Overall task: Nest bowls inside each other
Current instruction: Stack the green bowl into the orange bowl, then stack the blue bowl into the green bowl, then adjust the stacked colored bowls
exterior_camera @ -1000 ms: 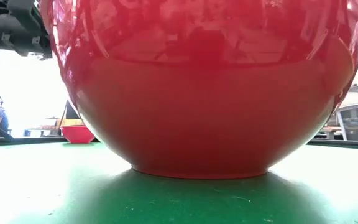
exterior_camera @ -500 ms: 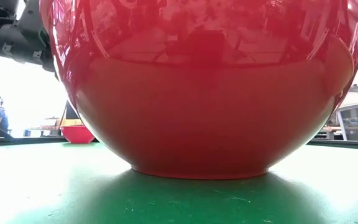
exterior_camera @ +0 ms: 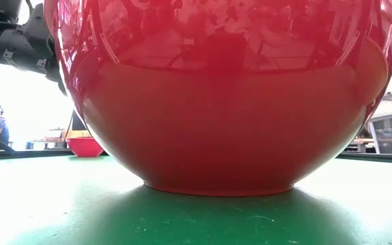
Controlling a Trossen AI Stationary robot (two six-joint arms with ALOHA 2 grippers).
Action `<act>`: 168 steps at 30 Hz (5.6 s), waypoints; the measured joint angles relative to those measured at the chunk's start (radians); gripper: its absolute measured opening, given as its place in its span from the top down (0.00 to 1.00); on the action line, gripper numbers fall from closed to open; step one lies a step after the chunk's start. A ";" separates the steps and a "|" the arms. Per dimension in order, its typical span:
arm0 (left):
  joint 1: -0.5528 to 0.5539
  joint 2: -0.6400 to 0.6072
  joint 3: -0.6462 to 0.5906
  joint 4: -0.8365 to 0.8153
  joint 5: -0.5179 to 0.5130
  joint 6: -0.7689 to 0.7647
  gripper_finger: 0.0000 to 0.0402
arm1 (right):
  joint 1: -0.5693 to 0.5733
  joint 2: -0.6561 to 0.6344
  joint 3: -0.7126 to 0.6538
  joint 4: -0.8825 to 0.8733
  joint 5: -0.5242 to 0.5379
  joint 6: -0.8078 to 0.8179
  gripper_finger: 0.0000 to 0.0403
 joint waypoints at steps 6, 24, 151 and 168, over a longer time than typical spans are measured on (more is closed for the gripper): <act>0.007 0.000 0.000 0.000 -0.005 0.005 0.65 | 0.000 0.000 -0.086 0.160 -0.056 0.004 0.63; 0.029 0.000 0.000 -0.048 -0.007 -0.038 0.65 | -0.005 -0.179 0.104 0.370 0.145 -0.282 0.96; 0.246 0.741 1.189 -1.150 0.802 0.140 0.92 | -0.378 -0.270 0.019 0.692 0.795 -0.506 0.52; 0.261 0.772 1.287 -1.311 0.777 0.176 0.55 | -0.390 -0.240 0.019 0.640 0.812 -0.508 0.52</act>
